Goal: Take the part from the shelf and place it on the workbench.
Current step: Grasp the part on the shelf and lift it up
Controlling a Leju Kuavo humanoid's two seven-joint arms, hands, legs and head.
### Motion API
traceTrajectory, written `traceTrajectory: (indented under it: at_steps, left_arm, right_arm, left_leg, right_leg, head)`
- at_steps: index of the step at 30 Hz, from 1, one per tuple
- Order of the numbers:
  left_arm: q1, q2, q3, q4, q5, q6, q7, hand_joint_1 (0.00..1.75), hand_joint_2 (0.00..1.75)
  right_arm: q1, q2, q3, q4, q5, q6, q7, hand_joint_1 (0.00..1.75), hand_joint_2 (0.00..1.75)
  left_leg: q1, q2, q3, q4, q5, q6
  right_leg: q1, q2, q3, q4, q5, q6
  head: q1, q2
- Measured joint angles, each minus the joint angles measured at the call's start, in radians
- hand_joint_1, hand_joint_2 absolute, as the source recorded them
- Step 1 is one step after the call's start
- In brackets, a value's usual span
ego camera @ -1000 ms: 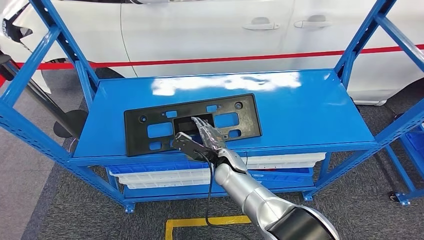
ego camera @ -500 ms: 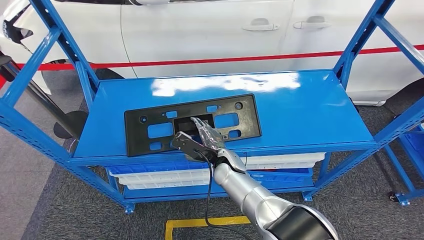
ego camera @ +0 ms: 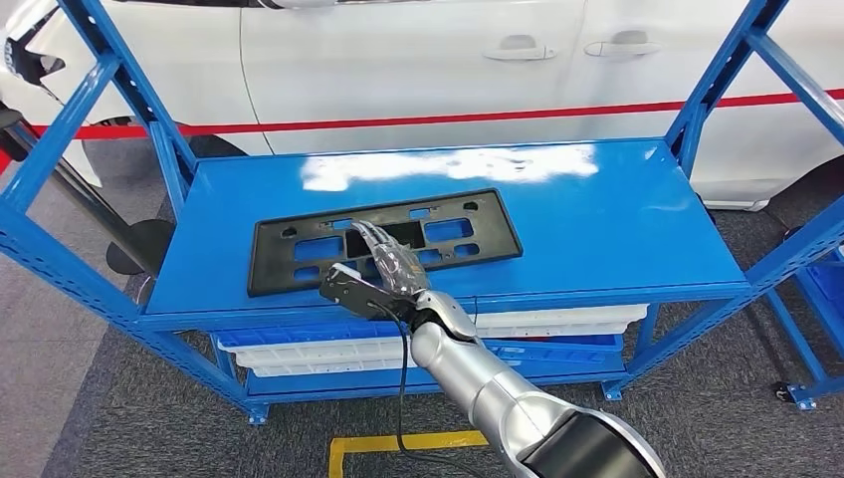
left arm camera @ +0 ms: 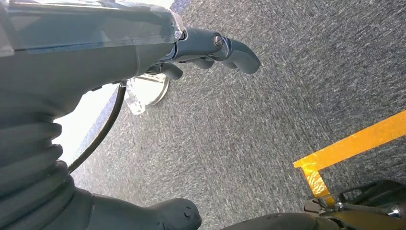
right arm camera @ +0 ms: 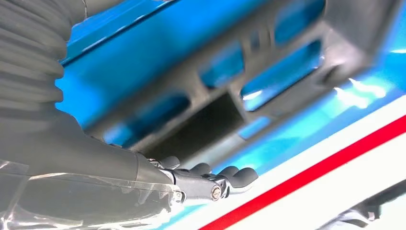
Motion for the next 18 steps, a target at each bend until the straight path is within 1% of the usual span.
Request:
traceTrajectory:
  at_steps: [5,9,13,15,16,18]
  left_arm:
    - [0.0,-0.001,0.005,0.0,0.0,0.0,-0.007,0.0,1.75]
    - [0.001,-0.002,0.009,0.0,0.0,0.0,-0.012,0.0,1.75]
    - [0.001,-0.004,0.011,0.0,0.0,0.001,-0.014,0.0,1.75]
    - [0.001,-0.005,0.014,0.0,-0.002,0.003,-0.014,0.0,1.75]
    - [0.001,-0.006,0.016,0.0,-0.005,0.004,-0.014,0.0,1.75]
    - [0.001,-0.007,0.017,0.0,-0.012,0.005,-0.013,0.0,1.75]
  right_arm:
    - [0.019,0.0,0.057,-0.073,0.012,0.014,-0.001,0.0,1.75]
    - [0.027,-0.006,0.1,-0.136,0.012,0.024,0.019,0.0,1.75]
    - [0.029,-0.016,0.121,-0.174,0.014,0.021,0.041,0.0,1.75]
    - [0.031,-0.023,0.135,-0.181,0.049,-0.016,0.074,0.0,1.75]
    - [0.032,-0.027,0.148,-0.181,0.099,-0.063,0.109,0.0,1.75]
    - [0.031,-0.038,0.188,-0.173,0.236,-0.19,0.192,0.0,1.75]
  left_leg:
    - [0.0,0.0,-0.001,0.0,0.0,0.0]
    - [0.0,0.0,-0.001,0.0,0.0,0.0]
    - [0.0,0.0,-0.001,0.0,0.0,0.0]
    - [0.0,0.0,-0.001,0.0,0.0,0.0]
    - [0.0,0.0,-0.001,0.0,0.0,0.0]
    - [0.0,0.0,-0.001,0.0,0.0,0.0]
  right_leg:
    - [0.0,0.0,-0.001,0.0,0.0,0.0]
    - [0.0,0.0,-0.001,0.0,0.0,0.0]
    - [0.0,0.0,-0.001,-0.001,0.0,0.0]
    - [-0.001,0.0,-0.001,-0.001,0.0,0.0]
    - [-0.001,0.0,-0.001,-0.001,0.0,0.0]
    - [0.0,0.0,-0.001,-0.001,0.0,0.0]
  head:
    - [0.0,0.0]
    - [0.0,0.0]
    - [0.0,0.0]
    - [0.0,0.0]
    - [0.0,0.0]
    - [0.0,0.0]
